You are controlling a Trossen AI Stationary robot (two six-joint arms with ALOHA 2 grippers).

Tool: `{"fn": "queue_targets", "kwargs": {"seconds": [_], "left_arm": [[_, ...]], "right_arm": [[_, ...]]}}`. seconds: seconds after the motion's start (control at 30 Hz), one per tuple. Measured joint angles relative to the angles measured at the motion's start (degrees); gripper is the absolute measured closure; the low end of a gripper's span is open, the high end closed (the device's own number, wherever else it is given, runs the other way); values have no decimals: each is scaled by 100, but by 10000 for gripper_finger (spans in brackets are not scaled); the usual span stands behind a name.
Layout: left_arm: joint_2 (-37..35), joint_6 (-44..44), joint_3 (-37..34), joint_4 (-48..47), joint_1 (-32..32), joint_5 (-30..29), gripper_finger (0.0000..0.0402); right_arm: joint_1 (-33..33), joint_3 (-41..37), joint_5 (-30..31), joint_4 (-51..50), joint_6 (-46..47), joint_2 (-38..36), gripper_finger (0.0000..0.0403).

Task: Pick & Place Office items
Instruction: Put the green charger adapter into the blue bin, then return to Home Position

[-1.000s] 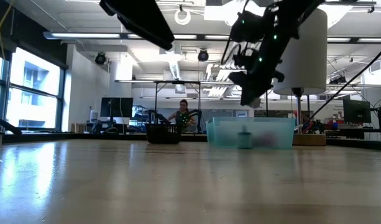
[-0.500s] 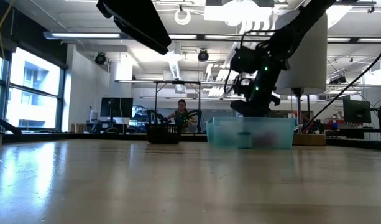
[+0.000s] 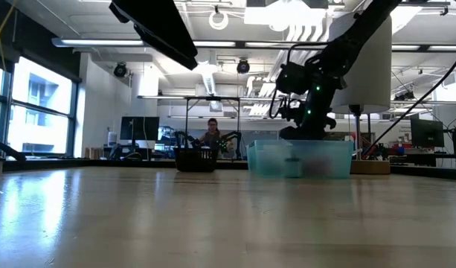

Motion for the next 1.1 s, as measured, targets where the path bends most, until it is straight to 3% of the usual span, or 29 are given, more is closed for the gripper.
{"fn": "queue_targets", "kwargs": {"seconds": [0.2,0.4,0.63,0.8,1.0,1.1], "left_arm": [[-1,115,0,-25,0,-2,85],[-268,444,-9,-101,30,-183,85],[-971,1043,-9,-275,53,-370,85],[-1528,1074,-7,-708,54,-753,85],[-1788,1473,-2,-1399,125,-761,85],[-1784,1543,-2,-1269,125,-754,85]], "right_arm": [[4,0,-1,33,-59,-11,183],[225,84,51,-9,-144,-267,197],[975,296,-75,-393,-350,-986,220],[1833,297,-299,-465,-864,-1619,271],[2700,295,-286,-920,-992,-2248,386],[3004,295,-275,-1328,-659,-2488,397]]}}
